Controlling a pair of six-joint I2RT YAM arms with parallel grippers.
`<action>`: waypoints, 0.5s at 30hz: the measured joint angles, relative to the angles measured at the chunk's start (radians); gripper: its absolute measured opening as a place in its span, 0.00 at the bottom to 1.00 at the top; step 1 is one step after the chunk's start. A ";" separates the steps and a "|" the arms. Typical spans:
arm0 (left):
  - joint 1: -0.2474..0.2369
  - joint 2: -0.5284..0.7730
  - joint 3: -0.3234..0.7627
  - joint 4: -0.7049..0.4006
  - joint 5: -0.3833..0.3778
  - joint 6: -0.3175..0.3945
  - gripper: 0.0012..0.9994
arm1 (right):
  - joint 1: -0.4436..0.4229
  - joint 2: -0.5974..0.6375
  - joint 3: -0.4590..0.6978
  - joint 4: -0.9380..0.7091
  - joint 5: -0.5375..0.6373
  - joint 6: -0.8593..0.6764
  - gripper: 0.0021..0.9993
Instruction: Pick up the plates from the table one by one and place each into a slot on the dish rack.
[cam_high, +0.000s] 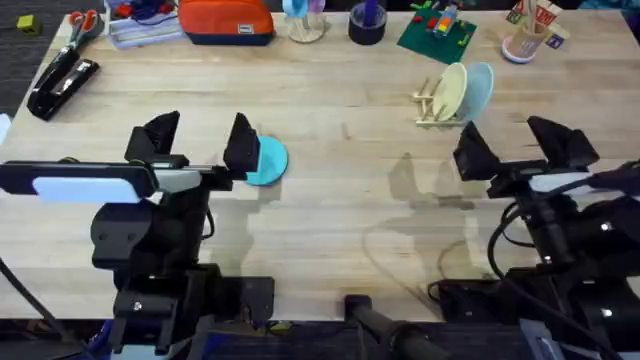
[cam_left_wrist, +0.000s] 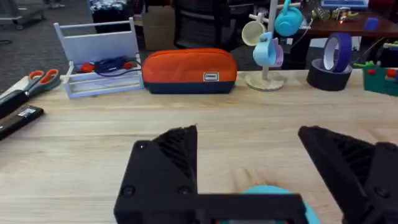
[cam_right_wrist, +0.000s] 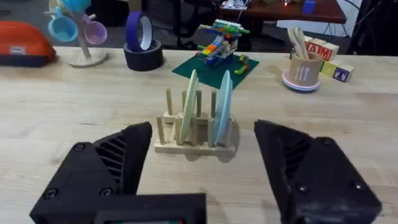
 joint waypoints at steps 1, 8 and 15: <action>0.000 0.000 0.000 0.000 0.000 0.000 0.99 | 0.000 0.000 0.000 0.000 -0.001 0.000 0.99; 0.000 0.000 0.072 -0.154 -0.011 0.000 0.99 | 0.000 0.000 0.024 -0.025 -0.043 0.000 0.99; 0.000 0.003 0.314 -0.413 -0.046 0.004 0.99 | 0.000 0.002 0.216 -0.266 -0.061 0.000 0.99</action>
